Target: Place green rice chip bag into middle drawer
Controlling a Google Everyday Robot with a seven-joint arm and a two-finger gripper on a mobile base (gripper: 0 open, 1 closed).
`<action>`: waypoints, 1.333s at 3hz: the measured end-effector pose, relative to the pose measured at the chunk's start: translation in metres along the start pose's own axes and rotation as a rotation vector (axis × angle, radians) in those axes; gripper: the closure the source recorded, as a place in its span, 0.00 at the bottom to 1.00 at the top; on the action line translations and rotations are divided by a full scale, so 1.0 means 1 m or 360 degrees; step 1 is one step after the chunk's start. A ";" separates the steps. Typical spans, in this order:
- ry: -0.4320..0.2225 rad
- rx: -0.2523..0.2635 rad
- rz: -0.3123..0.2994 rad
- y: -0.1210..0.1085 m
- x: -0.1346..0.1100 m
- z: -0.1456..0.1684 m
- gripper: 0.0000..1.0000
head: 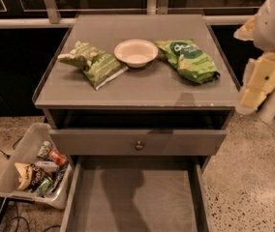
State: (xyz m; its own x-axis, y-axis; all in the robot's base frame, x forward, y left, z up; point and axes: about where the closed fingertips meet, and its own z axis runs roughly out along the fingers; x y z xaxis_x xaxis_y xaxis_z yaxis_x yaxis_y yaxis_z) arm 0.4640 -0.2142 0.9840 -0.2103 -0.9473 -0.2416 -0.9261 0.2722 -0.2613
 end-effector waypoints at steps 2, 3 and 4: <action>-0.0422 0.0172 0.0171 -0.102 -0.013 0.004 0.00; -0.0646 0.0324 0.0339 -0.152 -0.015 0.018 0.00; -0.0660 0.0323 0.0353 -0.156 -0.017 0.030 0.00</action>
Offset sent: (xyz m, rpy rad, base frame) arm 0.1687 -0.0350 0.0497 0.4860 -0.2979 -0.1210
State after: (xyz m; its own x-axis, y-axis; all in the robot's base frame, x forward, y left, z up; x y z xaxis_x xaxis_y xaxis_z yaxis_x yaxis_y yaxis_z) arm 0.6211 -0.2358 1.0011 -0.2146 -0.7275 -0.6516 -0.7850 0.5254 -0.3281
